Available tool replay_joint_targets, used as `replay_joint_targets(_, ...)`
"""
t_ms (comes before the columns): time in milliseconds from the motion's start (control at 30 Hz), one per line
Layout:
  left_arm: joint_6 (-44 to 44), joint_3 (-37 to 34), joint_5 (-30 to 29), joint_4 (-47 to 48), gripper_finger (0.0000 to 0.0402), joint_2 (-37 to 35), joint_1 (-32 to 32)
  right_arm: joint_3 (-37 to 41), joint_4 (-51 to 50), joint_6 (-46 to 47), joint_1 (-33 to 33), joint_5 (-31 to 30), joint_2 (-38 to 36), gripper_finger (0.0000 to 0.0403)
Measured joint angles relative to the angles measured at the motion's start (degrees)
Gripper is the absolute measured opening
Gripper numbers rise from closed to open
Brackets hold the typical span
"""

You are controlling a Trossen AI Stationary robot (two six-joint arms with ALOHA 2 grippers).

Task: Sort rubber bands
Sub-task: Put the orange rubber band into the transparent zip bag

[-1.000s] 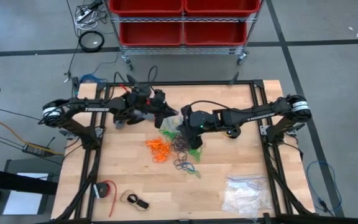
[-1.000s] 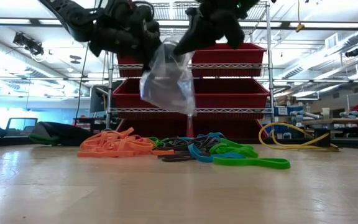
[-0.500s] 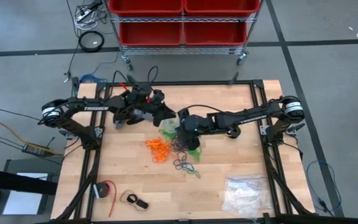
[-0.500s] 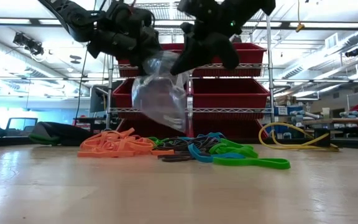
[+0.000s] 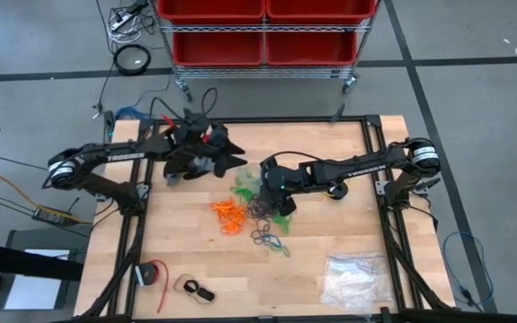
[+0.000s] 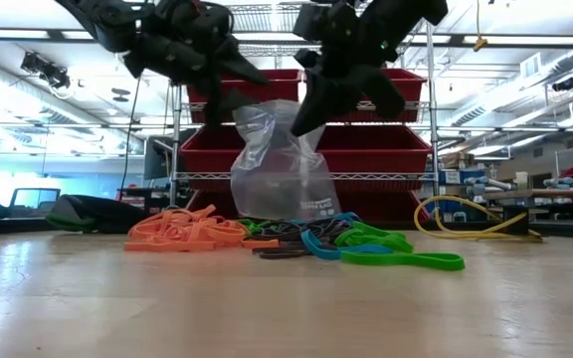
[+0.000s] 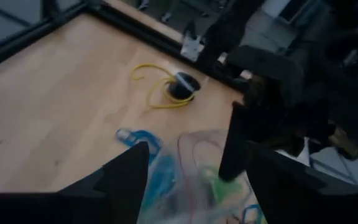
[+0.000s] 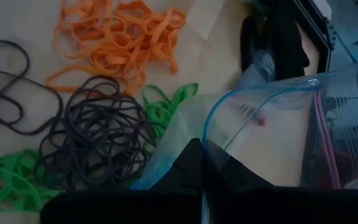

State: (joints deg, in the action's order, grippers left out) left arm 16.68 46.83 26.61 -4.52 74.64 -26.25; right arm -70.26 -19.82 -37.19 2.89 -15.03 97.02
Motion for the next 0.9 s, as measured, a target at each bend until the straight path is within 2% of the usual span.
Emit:
replay_joint_targets(233,-4.4,0.0,-4.5,16.5,0.0273,-5.1,-0.1,0.0,-1.2,-0.5,0.0,-1.5,-0.5,0.0)
replay_joint_targets(433,-5.6,-1.3,-10.2,23.7,0.0262,-6.5,3.0,0.0,-2.5,-1.1,0.0,-1.9,-1.5,0.0)
replay_joint_targets(600,-3.7,-5.0,-10.3,22.8,0.0249,-6.5,7.5,0.0,-6.2,-3.9,0.0,-3.4,-2.8,0.0)
replay_joint_targets(900,1.6,-14.2,-10.8,14.6,0.0243,-6.4,15.8,-2.8,-14.3,-7.1,-1.0,-4.2,-5.4,0.0)
